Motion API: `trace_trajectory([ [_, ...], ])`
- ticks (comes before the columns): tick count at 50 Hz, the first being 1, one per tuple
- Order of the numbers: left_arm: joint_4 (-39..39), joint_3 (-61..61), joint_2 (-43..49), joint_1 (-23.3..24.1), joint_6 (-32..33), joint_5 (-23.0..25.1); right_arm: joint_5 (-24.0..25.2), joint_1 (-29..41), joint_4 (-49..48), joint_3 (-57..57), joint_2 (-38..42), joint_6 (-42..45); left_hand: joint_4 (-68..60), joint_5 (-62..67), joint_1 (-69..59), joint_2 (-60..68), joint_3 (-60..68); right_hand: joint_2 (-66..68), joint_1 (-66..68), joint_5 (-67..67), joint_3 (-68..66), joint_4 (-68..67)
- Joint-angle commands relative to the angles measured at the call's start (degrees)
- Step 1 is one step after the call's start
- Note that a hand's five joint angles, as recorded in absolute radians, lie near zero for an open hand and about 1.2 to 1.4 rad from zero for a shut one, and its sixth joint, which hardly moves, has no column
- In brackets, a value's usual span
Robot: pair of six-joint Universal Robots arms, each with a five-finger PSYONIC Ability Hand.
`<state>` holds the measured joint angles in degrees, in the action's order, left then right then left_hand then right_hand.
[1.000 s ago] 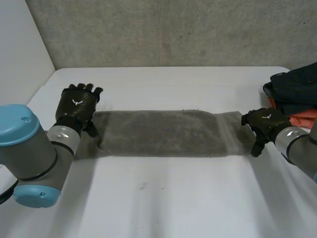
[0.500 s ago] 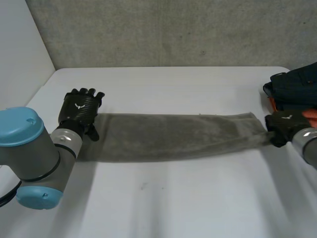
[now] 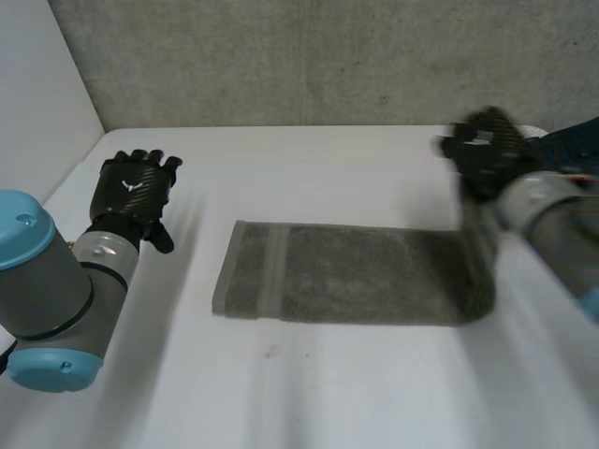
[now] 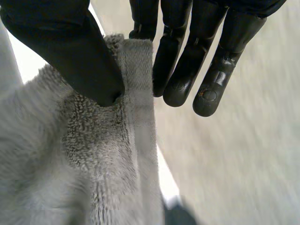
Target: Fold the laundry.
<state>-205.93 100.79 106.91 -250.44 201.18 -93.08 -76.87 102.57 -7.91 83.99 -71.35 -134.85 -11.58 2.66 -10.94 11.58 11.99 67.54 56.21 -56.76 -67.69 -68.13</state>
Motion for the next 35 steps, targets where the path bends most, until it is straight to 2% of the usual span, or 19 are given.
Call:
trace_trajectory([
  [1, 0.0, 0.3, -0.3, -0.8, 0.0, 0.0, 2.9, 22.1, -2.8, -11.7, 10.7, 0.0, 1.6, -2.7, 0.9, -1.6, -2.0, 12.5, 23.8, -13.2, -12.3, -11.9],
  [6, 0.0, 0.4, -0.2, -1.2, 0.0, 0.0, 9.3, 30.7, -2.8, -17.6, 20.5, 0.0, 1.6, -2.7, 0.9, -1.6, -2.0, 12.5, 23.8, -13.2, -12.3, -11.9],
  [9, 0.0, 0.4, -0.1, -1.2, 0.0, 0.1, 11.9, 32.6, -2.6, -19.1, 23.8, -0.1, 1.6, -2.7, 0.9, -1.6, -2.0, 12.5, 23.8, -13.2, -12.3, -11.9],
  [10, 0.0, 0.4, 0.0, -1.2, 0.0, 0.1, 12.4, 33.5, -2.5, -19.9, 25.8, 0.0, 1.6, -2.7, 0.9, -1.6, -2.0, 3.9, 15.2, -4.6, -3.7, -3.3],
  [12, 0.0, 0.4, 0.1, -1.1, 0.0, 0.1, 11.3, 33.7, -2.0, -21.0, 27.7, 0.0, 1.6, -2.7, 0.9, -1.6, -2.0, -31.0, -19.7, 30.3, 31.2, 31.6],
  [13, 0.0, 0.4, 0.2, -0.9, 0.0, 0.1, 10.0, 33.7, -1.7, -21.6, 28.3, -0.1, 1.6, -2.7, 0.9, -1.6, -2.0, -48.2, -36.9, 47.4, 48.4, 48.8],
  [14, 0.0, 0.4, 0.2, -0.8, 0.0, 0.1, 6.0, 33.7, -0.8, -22.7, 28.8, -0.5, 1.6, -2.7, 0.9, -1.6, -2.0, -57.5, -46.2, 56.8, 57.7, 58.1],
  [17, 0.0, 0.5, 0.5, -0.5, 0.1, 0.1, -1.7, 33.2, 1.0, -23.3, 27.8, -1.2, 1.6, -2.7, 0.9, -1.6, -2.0, -57.5, -46.2, 56.8, 57.7, 58.1],
  [18, 0.0, 0.4, 0.5, -0.4, 0.1, 0.1, -5.7, 33.1, 2.3, -22.8, 26.2, -2.6, 1.6, -2.7, 0.9, -1.6, -2.0, -57.5, -46.2, 56.8, 57.7, 58.1],
  [21, 0.0, 0.3, 0.6, -0.1, 0.1, 0.1, -9.5, 32.0, 3.3, -20.7, 23.0, -6.5, 1.6, -2.7, 0.9, -1.6, -2.0, -57.5, -46.2, 56.8, 57.7, 58.1],
  [28, -0.1, -0.3, 0.4, 1.9, 0.0, 0.2, -5.7, 19.3, 6.4, -5.6, 10.1, -21.3, 1.6, -2.7, 0.9, -1.6, -2.0, -57.5, -46.2, 56.8, 57.7, 58.1],
  [30, -0.1, -0.5, 0.4, 2.7, 0.0, 0.1, -3.2, 16.7, 7.5, -0.4, 8.1, -22.9, 1.6, -2.7, 0.9, -1.6, -2.0, -57.5, -46.2, 56.8, 57.7, 58.1],
  [35, -0.1, -0.9, 0.5, 6.7, -0.4, 1.1, -0.7, 12.6, 5.5, 7.6, 7.7, -22.1, 1.6, -2.7, 0.9, -1.6, -2.0, -57.5, -46.2, 56.8, 57.7, 58.1],
])
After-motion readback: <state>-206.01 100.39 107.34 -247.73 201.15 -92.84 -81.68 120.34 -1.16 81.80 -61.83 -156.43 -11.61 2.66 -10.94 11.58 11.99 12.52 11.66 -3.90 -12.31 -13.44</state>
